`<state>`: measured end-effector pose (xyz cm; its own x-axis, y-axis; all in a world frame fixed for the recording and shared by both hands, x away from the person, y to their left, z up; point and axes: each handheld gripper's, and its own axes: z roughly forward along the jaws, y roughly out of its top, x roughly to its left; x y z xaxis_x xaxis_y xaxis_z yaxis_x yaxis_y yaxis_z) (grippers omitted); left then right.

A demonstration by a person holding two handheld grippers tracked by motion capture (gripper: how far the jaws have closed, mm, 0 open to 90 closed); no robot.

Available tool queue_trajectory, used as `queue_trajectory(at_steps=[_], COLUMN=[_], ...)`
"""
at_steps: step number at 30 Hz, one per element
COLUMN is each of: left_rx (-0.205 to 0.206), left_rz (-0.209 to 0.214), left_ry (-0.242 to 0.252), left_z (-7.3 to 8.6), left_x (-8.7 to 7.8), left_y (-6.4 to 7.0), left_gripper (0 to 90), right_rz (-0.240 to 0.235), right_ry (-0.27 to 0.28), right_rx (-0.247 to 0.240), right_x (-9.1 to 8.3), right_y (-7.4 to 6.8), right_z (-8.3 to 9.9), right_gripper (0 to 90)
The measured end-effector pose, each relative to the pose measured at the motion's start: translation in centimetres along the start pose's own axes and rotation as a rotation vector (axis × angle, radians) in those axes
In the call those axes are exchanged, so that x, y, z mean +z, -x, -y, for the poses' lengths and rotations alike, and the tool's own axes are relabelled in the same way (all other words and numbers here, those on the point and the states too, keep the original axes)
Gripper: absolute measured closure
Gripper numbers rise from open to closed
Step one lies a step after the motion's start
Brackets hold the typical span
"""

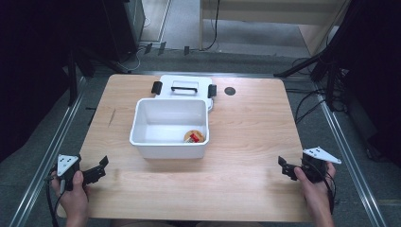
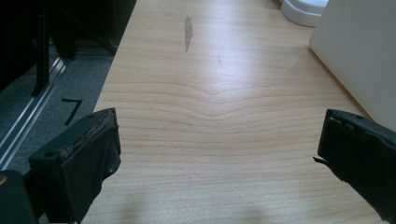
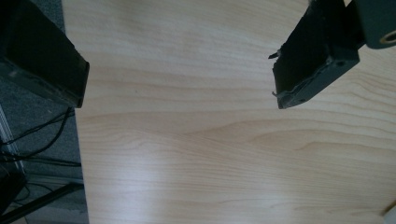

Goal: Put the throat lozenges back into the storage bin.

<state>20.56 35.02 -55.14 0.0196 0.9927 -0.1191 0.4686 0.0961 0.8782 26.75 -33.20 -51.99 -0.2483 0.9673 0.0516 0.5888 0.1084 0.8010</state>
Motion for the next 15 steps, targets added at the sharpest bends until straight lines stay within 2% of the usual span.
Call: queue_trajectory(at_steps=[15], left_rx=[0.002], left_rz=[-0.002], left_ry=[0.001], left_z=[0.0], left_x=[0.0], left_y=[0.0], left_gripper=[0.0], right_rz=[-0.009], right_ry=[0.013], right_rx=[0.059], right_x=[-2.2], right_y=[1.8], right_z=[4.4], right_gripper=[2.6])
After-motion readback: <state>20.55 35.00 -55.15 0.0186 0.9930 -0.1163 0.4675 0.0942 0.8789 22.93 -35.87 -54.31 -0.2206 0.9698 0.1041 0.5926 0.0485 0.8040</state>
